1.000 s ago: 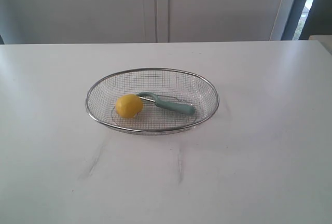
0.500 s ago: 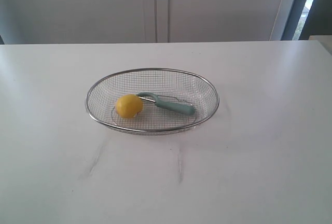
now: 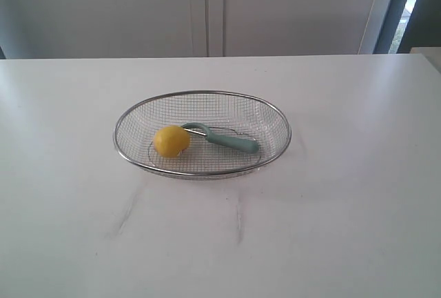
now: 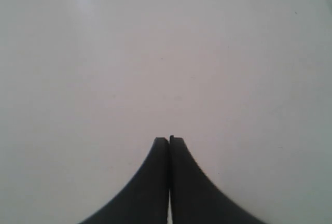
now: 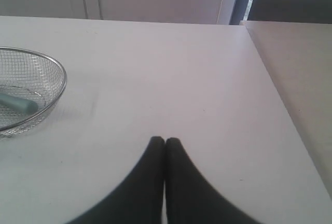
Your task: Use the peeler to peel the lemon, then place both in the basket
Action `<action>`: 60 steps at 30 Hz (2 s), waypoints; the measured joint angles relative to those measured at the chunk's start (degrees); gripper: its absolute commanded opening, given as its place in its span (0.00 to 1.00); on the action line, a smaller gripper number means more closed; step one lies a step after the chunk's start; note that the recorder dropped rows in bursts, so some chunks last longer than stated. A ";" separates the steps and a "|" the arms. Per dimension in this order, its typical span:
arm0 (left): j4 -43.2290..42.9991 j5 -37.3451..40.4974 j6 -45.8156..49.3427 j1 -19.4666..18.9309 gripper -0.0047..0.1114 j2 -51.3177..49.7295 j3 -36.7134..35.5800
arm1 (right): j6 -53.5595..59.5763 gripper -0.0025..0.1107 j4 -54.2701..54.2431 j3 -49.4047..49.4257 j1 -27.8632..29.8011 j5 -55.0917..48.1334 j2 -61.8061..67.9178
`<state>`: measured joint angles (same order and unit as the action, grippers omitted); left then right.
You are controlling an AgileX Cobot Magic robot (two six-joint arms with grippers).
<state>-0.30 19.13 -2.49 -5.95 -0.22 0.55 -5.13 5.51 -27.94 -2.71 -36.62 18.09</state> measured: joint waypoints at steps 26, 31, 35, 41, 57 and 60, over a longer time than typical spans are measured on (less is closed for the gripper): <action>0.00 0.00 0.00 0.00 0.04 0.00 0.00 | 0.00 0.02 0.11 7.46 0.00 2.77 -14.95; 0.00 0.00 0.00 0.00 0.04 0.00 0.00 | 0.00 0.02 0.11 10.31 0.10 5.07 -17.84; -0.11 0.00 0.00 0.00 0.04 0.00 0.00 | 0.00 0.02 0.11 11.93 0.10 5.68 -17.83; -0.11 0.00 0.00 0.00 0.04 0.00 0.00 | 0.00 0.02 0.11 16.31 0.58 5.93 -17.83; -0.11 0.00 0.00 0.00 0.04 0.00 0.00 | 0.00 0.02 0.11 27.40 4.37 14.07 -17.83; -0.11 0.00 0.00 0.00 0.04 0.00 0.00 | 0.00 0.02 0.11 27.68 4.37 15.55 -17.83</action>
<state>-0.41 19.13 -2.49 -5.95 -0.22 0.55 -5.13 5.62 -0.26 1.66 -21.07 0.26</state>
